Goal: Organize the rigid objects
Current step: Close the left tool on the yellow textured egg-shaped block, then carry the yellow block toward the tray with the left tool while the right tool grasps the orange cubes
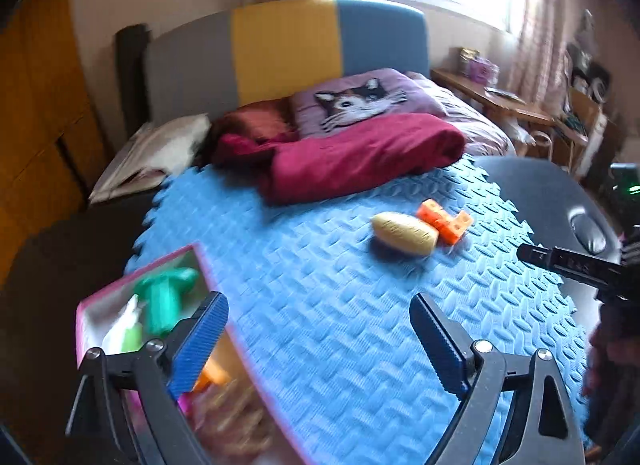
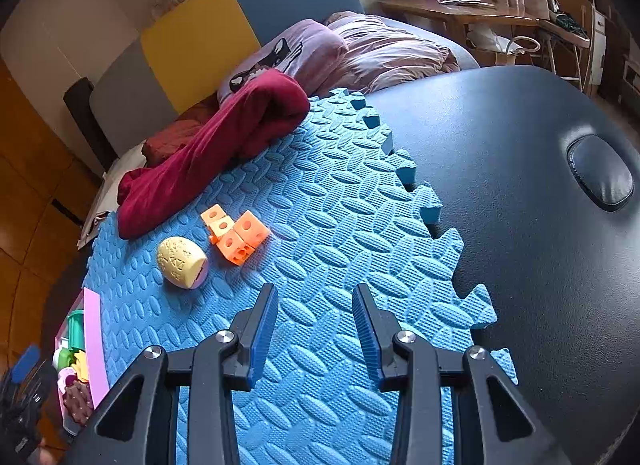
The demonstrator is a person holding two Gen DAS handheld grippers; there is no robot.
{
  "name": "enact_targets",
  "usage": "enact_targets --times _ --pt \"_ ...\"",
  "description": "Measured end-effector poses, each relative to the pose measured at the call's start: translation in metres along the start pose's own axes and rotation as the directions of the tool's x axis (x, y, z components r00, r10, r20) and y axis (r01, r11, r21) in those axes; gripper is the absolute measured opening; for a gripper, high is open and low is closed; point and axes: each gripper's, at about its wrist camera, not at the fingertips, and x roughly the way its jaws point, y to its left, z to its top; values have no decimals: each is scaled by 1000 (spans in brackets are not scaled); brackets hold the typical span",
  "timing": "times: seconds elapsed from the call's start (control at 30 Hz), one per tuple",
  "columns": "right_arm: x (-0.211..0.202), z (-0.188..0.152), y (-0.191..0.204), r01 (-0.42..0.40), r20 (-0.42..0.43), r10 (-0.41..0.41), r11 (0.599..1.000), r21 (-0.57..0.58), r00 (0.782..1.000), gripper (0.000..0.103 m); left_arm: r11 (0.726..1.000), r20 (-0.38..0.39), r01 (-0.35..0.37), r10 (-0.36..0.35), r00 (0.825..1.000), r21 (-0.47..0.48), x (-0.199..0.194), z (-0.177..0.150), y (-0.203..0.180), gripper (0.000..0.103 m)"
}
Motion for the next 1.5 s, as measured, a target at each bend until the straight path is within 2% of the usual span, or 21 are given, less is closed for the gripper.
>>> enact_targets --times 0.23,0.4,0.57,0.7,0.77,0.8,0.9,1.13,1.43,1.5 --pt "0 0 0 -27 -9 27 1000 15 1000 38 991 -72 43 -34 997 125 69 29 -46 94" --pt "0 1 -3 -45 -17 46 998 34 999 39 977 -98 64 -45 994 202 103 40 -65 96" --pt "1 0 -2 -61 -30 62 997 40 998 39 966 -89 70 -50 995 247 122 48 -72 100" --pt "2 0 0 -62 -34 64 997 36 997 39 964 -114 96 -70 991 247 141 50 -70 101" --pt "3 -1 0 -62 -36 63 997 36 997 39 963 -124 110 -82 989 246 148 50 -70 86" --pt "3 -1 0 -61 -37 62 998 34 997 39 965 -135 146 -118 984 217 150 50 -68 77" --pt "5 -1 0 -60 -40 62 998 35 997 39 974 -138 147 -124 983 171 147 48 -64 76" --pt "7 -2 -2 -50 -48 52 998 43 997 39 993 -193 69 -49 980 98 128 32 -60 76" --pt "10 -6 2 -61 -74 63 998 21 995 39 995 -140 86 -78 987 54 59 2 -57 76" --pt "13 -8 7 -69 -85 69 998 -1 994 43 994 -121 94 -87 989 54 45 -1 -57 76"
